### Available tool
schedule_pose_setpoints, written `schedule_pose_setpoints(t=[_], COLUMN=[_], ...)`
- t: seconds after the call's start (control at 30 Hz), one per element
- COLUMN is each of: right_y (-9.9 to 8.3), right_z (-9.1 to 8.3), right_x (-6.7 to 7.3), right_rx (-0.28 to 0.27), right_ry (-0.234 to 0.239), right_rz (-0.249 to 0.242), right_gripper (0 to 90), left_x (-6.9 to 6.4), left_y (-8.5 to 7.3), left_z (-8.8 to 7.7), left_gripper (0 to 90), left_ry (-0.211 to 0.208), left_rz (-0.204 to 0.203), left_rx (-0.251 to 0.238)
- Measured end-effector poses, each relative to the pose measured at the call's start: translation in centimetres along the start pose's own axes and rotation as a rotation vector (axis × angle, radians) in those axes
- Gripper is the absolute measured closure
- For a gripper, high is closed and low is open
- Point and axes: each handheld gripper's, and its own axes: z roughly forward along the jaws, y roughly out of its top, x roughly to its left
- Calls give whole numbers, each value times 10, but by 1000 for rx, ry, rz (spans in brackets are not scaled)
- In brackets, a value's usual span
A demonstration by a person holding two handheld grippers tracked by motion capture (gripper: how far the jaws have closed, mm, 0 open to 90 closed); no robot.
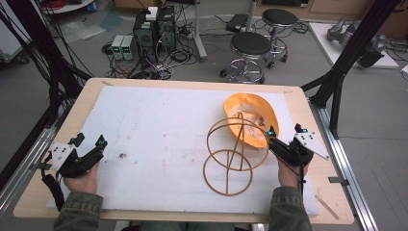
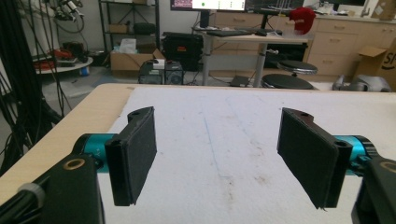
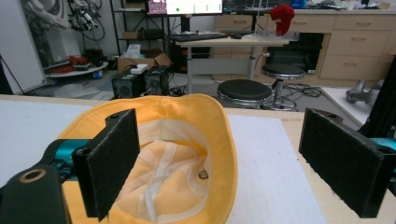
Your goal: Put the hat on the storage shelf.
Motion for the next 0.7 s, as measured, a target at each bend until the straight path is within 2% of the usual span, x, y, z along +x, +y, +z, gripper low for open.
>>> schedule_pose_setpoints(t=[0.1, 0.17, 0.27, 0.37, 0.4, 0.63, 0.7], right_y=[3, 5, 7, 12, 15, 20, 19], right_z=[8, 16, 20, 26, 29, 45, 53], right_x=[-1, -2, -3, -2, -1, 6, 8], right_rx=[21, 64, 75, 107, 145, 161, 183], right_ry=[2, -19, -23, -47, -45, 3, 7], right_rz=[-2, -9, 4, 12, 13, -4, -11], right_gripper=[112, 112, 112, 112, 113, 113, 113], left_x=[-2, -3, -4, -5, -5, -6, -6], left_y=[0, 0, 0, 0, 1, 1, 1], left_z=[3, 4, 6, 9, 10, 15, 15], left_gripper=[284, 284, 285, 285, 284, 285, 284], left_ry=[-8, -12, -13, -10, -8, -17, -17], left_rz=[6, 5, 4, 1, 0, -12, -14], left_rx=[3, 4, 2, 1, 0, -3, -3])
